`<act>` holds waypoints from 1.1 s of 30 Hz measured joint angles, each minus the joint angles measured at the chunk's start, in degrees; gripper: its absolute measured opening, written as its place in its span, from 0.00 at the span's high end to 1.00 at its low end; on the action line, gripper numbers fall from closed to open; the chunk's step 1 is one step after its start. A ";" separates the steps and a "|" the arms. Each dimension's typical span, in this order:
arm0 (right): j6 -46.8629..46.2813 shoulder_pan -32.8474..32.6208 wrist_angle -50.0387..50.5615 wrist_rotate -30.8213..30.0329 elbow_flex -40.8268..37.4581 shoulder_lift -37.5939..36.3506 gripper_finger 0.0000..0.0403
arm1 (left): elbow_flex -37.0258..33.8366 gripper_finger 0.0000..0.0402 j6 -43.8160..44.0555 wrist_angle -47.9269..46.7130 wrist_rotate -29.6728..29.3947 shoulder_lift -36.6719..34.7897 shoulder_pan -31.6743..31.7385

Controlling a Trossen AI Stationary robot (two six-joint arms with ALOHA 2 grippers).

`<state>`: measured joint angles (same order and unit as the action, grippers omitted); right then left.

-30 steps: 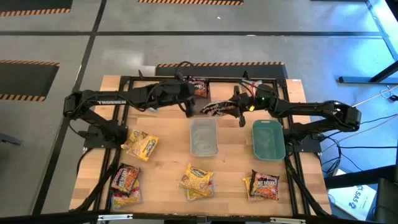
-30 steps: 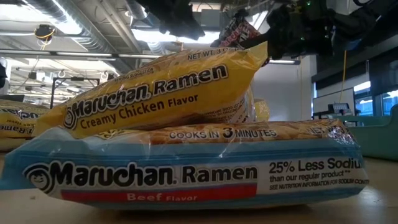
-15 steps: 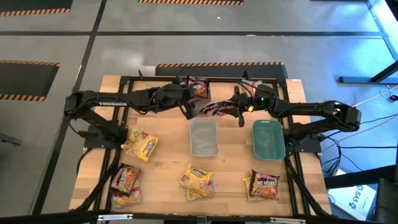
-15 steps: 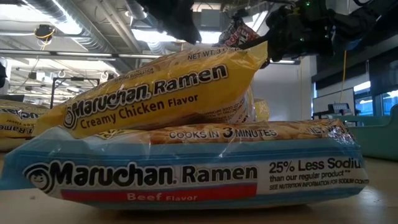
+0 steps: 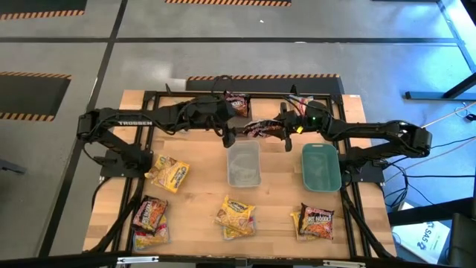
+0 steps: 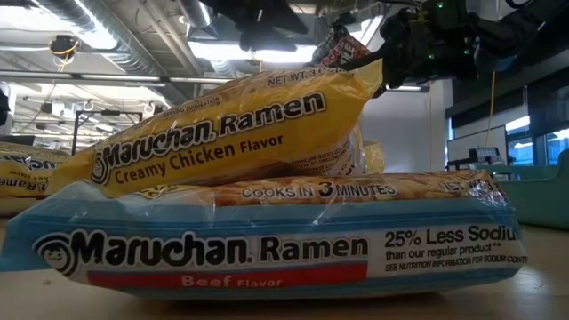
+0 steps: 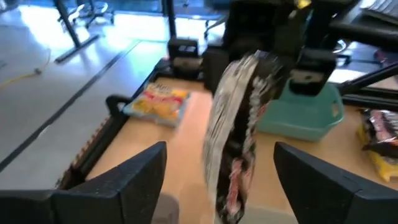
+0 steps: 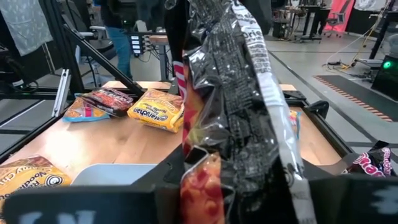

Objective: Sort Maruchan noodles

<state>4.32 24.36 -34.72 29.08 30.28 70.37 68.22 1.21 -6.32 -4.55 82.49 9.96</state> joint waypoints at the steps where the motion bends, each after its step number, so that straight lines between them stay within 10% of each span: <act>1: -0.02 -0.03 0.02 0.00 0.00 0.00 0.74 | 0.01 0.26 -0.93 0.49 1.63 0.46 -0.19; 21: 0.42 -7.55 -6.70 -4.14 0.04 0.02 0.72 | -0.12 0.29 -3.31 3.62 9.07 4.69 -1.32; 33: -1.00 -8.04 -7.23 -6.77 0.04 0.09 0.68 | -0.03 0.60 -3.31 5.82 9.92 6.12 -1.37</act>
<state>3.32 16.32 -41.95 22.31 30.33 70.46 68.18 -2.10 -0.51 5.37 88.60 8.59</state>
